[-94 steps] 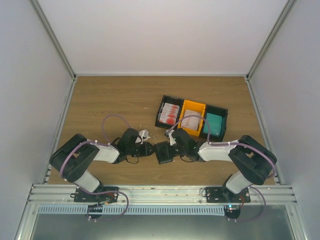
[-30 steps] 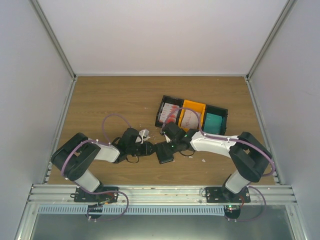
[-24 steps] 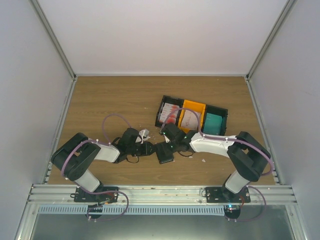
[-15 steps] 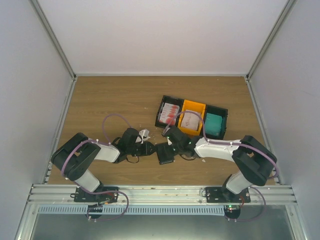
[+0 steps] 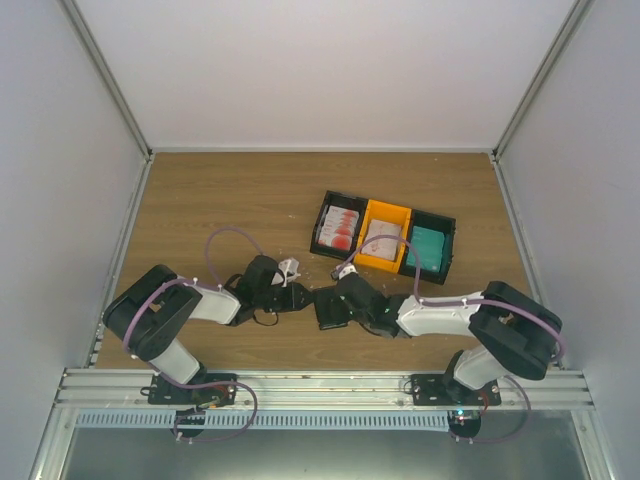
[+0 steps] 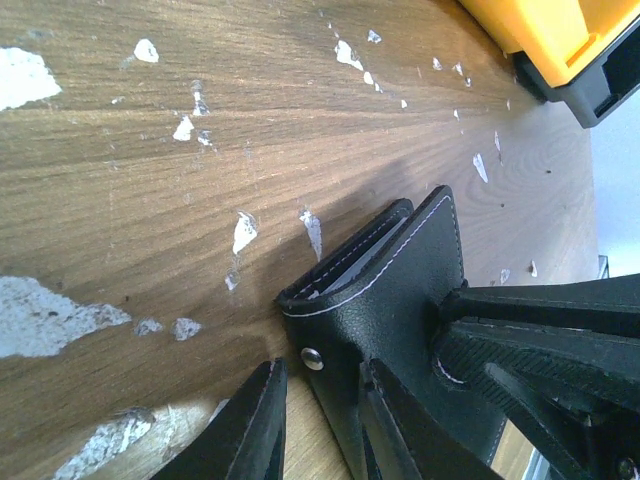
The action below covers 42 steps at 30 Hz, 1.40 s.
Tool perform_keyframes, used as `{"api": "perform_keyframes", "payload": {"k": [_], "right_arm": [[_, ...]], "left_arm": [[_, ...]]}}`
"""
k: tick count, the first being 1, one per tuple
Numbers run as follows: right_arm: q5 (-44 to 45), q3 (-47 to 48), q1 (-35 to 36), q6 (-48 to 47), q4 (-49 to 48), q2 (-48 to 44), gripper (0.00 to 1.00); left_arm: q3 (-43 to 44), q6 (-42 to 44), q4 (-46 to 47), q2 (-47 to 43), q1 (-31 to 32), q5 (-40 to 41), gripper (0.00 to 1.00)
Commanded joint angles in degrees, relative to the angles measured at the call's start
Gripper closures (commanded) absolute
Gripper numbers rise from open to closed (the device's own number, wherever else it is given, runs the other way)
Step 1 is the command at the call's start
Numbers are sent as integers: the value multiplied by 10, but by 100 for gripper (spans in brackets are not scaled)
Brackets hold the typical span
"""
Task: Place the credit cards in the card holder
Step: Close the card holder at the center of the board, then reset both arms
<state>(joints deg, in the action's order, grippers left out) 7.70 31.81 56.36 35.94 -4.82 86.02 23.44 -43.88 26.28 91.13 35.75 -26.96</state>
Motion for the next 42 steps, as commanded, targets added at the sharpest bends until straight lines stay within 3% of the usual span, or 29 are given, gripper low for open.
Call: {"api": "perform_keyframes", "payload": {"k": [1, 12, 19, 23, 27, 34, 37, 38, 40, 42], "right_arm": [[50, -60, 37, 68, 70, 48, 90], [201, -113, 139, 155, 14, 70, 96], [236, -107, 168, 187, 13, 116, 98], [272, -66, 167, 168, 79, 59, 96], [268, -22, 126, 132, 110, -25, 87], [199, 51, 51, 80, 210, -156, 64], [196, 66, 28, 77, 263, -206, 55], [194, 71, 20, 74, 277, -223, 52], [196, 85, 5, 68, 302, -257, 45], [199, 103, -10, 44, 320, -291, 39]], "left_arm": [[5, 18, -36, 19, 2, 14, 77], [20, 23, -39, 37, 2, -2, 76], [21, 22, -31, 42, 2, -7, 76], [24, 23, -42, 18, 2, 4, 75], [34, 35, -73, -19, 2, 27, 70], [52, 67, -152, -109, -12, 72, 53], [55, 79, -187, -168, -26, 98, 34], [60, 80, -203, -191, -29, 114, 20], [72, 97, -236, -239, -32, 142, 2], [71, 118, -242, -296, -32, 148, 1]]}}
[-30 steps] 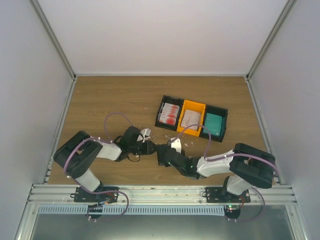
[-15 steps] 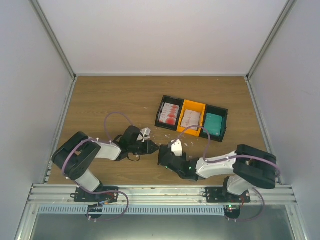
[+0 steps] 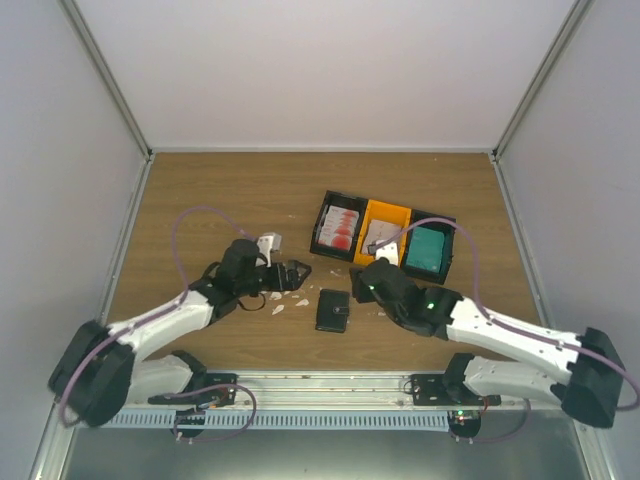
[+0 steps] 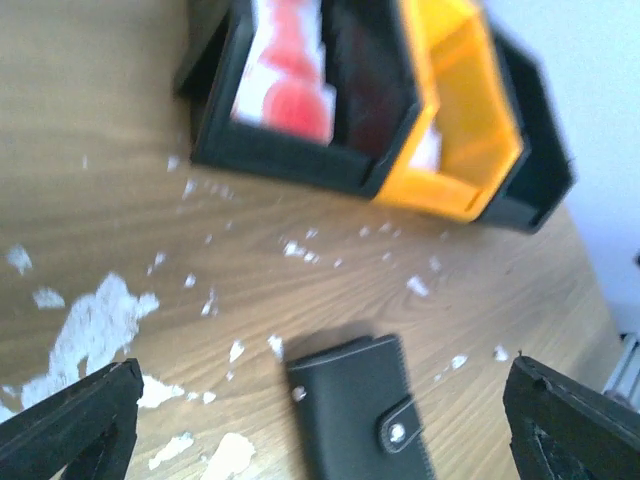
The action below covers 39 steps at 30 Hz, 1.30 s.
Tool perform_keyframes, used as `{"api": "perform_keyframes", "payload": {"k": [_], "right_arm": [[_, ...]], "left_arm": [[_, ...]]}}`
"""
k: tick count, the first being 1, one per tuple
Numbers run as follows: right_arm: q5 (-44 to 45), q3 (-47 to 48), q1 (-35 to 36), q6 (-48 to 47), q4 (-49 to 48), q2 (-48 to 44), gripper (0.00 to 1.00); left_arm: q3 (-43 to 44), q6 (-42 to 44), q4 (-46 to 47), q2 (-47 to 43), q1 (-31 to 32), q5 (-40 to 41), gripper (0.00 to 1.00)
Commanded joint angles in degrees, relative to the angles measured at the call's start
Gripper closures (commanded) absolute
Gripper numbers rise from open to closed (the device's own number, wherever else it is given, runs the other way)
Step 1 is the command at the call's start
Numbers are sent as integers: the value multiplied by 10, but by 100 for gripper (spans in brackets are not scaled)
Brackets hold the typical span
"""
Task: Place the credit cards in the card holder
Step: Reset both arms
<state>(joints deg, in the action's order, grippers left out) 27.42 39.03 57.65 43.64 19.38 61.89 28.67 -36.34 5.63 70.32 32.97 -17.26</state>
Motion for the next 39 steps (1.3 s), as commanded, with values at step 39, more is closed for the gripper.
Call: {"api": "perform_keyframes", "payload": {"k": [39], "right_arm": [[382, 162, -40, -57, 250, -371, 0]], "left_arm": [[228, 148, -319, -440, -5, 351, 1]]}}
